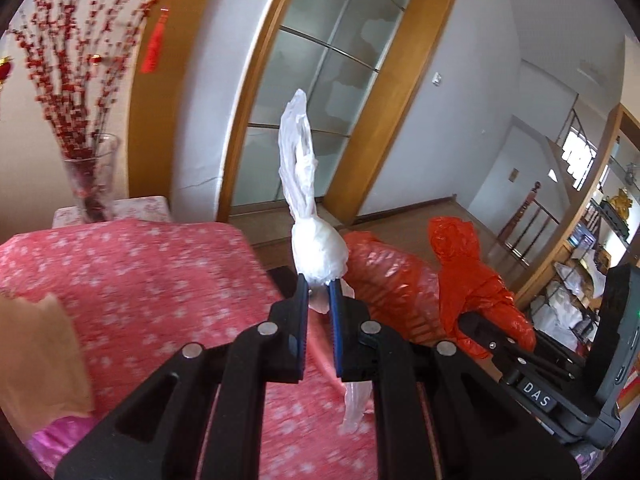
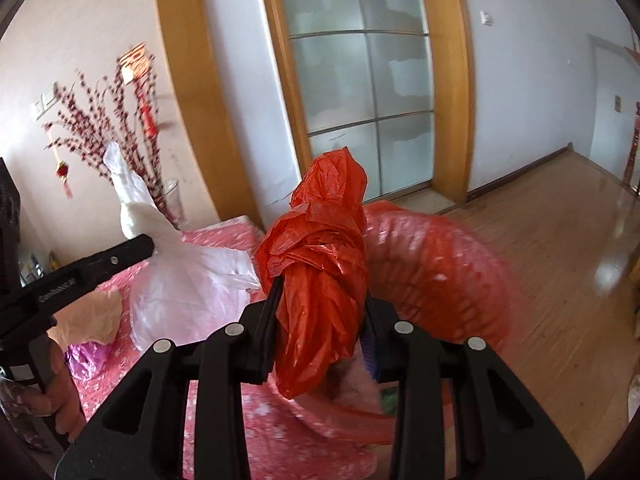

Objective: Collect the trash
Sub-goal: 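Carry the red and white bags over the red basket and open both grippers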

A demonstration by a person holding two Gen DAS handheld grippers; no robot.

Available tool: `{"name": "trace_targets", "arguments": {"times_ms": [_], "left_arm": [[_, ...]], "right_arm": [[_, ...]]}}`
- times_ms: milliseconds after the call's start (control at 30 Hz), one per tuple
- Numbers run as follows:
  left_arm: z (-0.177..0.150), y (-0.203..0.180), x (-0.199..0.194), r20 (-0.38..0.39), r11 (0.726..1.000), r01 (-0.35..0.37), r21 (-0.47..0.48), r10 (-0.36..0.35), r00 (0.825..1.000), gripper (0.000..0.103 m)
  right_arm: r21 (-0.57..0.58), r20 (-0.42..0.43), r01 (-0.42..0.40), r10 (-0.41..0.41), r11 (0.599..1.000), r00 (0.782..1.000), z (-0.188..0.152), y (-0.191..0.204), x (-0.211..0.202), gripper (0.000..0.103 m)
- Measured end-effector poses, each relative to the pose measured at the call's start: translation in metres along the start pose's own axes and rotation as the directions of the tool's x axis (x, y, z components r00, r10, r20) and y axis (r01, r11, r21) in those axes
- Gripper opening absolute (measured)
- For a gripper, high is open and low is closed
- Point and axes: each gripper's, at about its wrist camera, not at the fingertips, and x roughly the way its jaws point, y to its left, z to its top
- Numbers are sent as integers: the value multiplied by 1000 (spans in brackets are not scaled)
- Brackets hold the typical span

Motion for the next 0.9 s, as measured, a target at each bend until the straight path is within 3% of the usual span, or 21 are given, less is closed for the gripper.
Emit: {"name": "trace_targets", "arguments": {"times_ms": [267, 900], "left_arm": [[4, -32, 28, -17, 998, 58, 26, -58, 998, 11], [3, -51, 71, -59, 997, 73, 21, -72, 996, 15]], "right_arm": [[46, 12, 36, -37, 998, 999, 4, -32, 1, 35], [88, 19, 63, -65, 994, 998, 8, -58, 11, 36]]}}
